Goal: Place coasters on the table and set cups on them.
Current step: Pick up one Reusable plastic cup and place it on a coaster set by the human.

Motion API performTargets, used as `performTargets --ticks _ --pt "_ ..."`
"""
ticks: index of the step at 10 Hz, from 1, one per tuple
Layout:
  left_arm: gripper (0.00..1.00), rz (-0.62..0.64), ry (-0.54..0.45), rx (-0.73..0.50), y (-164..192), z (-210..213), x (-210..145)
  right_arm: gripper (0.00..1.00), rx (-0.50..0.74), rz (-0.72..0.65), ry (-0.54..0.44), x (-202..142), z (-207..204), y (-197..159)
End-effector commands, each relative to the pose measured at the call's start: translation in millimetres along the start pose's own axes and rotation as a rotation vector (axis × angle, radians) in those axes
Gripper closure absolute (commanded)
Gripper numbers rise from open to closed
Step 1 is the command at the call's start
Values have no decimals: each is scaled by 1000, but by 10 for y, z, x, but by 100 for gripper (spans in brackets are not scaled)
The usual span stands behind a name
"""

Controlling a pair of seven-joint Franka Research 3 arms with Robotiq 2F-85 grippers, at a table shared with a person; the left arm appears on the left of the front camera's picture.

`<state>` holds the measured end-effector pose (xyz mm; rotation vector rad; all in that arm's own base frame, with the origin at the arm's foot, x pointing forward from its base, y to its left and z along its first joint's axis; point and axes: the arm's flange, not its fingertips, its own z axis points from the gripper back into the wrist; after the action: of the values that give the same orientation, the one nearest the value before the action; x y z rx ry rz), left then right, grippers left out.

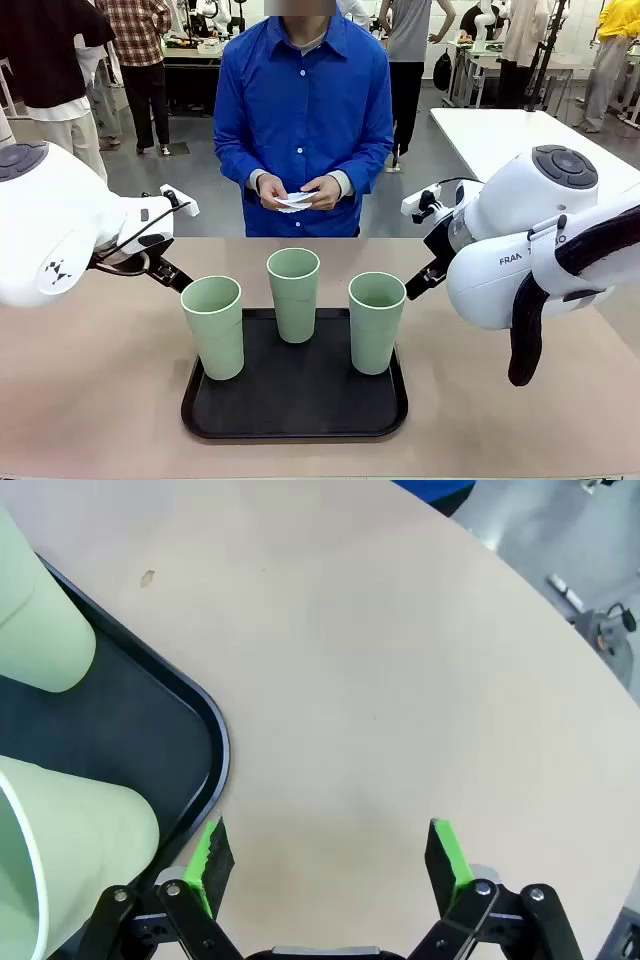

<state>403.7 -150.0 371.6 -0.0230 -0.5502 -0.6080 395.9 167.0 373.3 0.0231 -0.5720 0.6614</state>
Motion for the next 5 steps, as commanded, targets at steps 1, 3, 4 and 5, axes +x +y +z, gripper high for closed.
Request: performTargets --ticks 1,3,4,5 --pt "0 0 0 0 -1 0 0 0 0 0 0 0 0 0" --pt "0 0 0 0 -1 0 0 0 0 0 0 0 0 0" --pt "0 0 0 0 -1 0 0 0 0 0 0 0 0 0" --pt "0 0 0 0 -1 0 0 0 0 0 0 0 0 0"
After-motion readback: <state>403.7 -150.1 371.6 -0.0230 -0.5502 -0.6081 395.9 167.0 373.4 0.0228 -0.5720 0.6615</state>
